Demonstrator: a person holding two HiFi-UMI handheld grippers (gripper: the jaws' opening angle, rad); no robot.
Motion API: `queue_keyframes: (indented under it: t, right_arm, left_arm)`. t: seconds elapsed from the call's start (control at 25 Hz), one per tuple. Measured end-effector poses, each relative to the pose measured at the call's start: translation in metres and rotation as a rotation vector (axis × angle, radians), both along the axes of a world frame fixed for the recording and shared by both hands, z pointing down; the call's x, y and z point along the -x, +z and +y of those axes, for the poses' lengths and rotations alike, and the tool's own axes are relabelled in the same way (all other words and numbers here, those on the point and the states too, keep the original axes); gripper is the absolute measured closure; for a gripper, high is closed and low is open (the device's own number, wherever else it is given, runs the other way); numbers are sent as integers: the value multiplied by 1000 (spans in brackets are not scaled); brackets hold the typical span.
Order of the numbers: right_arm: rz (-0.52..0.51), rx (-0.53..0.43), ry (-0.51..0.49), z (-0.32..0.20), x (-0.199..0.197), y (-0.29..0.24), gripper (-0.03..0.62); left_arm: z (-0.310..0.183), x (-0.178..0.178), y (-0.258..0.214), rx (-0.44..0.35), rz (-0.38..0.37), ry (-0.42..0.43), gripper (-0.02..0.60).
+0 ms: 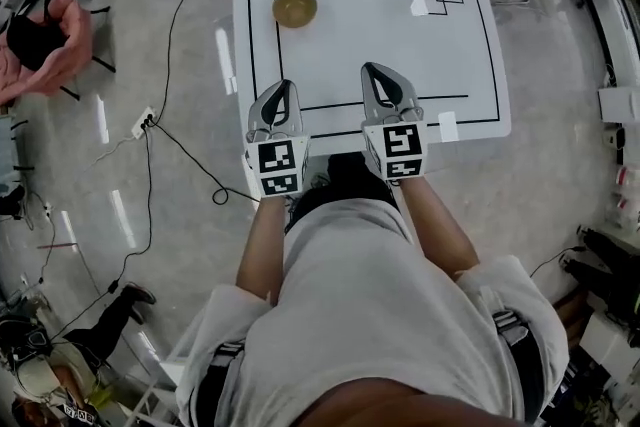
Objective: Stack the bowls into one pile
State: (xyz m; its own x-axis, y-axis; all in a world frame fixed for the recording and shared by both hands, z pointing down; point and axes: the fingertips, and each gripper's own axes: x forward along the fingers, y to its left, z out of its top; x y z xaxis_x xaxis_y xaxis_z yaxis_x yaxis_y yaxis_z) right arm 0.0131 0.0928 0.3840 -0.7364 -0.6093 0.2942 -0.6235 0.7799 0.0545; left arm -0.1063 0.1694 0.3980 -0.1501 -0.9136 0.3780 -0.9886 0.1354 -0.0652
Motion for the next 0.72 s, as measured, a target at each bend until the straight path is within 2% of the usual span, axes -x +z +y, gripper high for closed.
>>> queue_keyframes:
  t: [0.08, 0.24, 0.4, 0.48, 0.56, 0.72]
  right_arm:
    - [-32, -25, 14, 17, -6, -15, 595]
    - [-91, -72, 30, 45, -19, -41, 595]
    - [-82, -81, 45, 63, -39, -51, 597]
    - [-117, -70, 39, 70, -43, -57, 597]
    - [-137, -63, 24, 77, -43, -62, 597]
    - [-96, -105, 0, 89, -41, -69, 597]
  left_arm:
    - [13, -7, -11, -31, -14, 11, 578]
    - [31, -27, -20, -76, 34, 50, 578]
    - [40, -55, -39, -138, 85, 114, 578]
    - [41, -64, -49, -167, 77, 142, 578]
    - [42, -65, -53, -172, 67, 147, 578]
    - [48, -64, -57, -168, 78, 140, 578]
